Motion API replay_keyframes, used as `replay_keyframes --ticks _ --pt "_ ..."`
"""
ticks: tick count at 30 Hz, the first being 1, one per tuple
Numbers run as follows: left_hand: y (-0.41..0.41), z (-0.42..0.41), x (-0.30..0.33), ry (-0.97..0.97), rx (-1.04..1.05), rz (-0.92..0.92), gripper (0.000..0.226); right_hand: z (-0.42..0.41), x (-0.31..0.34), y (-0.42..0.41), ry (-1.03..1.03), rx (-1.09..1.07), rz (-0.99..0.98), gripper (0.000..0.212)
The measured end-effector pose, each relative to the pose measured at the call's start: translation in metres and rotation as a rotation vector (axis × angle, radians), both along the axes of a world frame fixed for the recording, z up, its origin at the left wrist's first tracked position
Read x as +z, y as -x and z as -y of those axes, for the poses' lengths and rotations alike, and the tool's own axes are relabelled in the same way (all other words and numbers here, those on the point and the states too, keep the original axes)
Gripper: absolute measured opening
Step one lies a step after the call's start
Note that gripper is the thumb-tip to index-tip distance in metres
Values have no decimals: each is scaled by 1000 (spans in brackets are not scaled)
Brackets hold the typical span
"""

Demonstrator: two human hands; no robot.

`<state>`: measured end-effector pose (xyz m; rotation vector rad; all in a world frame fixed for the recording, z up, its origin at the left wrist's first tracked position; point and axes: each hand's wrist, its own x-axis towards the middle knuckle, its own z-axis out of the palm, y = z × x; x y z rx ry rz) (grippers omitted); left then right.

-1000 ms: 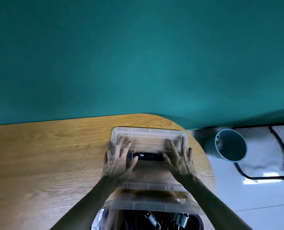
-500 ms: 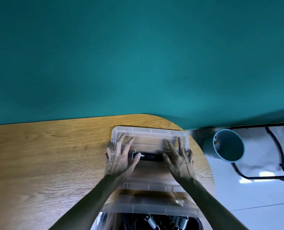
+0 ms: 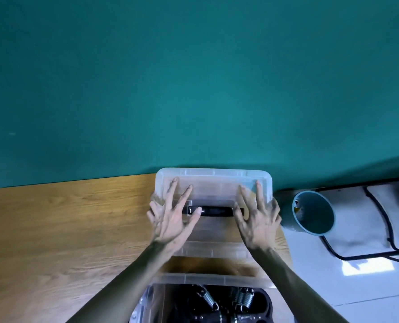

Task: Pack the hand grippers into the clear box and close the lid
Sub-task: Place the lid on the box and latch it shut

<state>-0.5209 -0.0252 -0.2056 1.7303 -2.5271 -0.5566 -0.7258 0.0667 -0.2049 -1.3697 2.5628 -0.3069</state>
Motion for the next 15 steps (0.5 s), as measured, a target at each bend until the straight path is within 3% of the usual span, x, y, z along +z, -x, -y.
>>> replay_keyframes --ticks 4,15 --pt "5 -2 26 149 22 -56 71 -1 39 3 88 -59 -84 57" --pt "5 -23 126 258 65 -160 69 -18 139 -7 363 -140 -130 49"
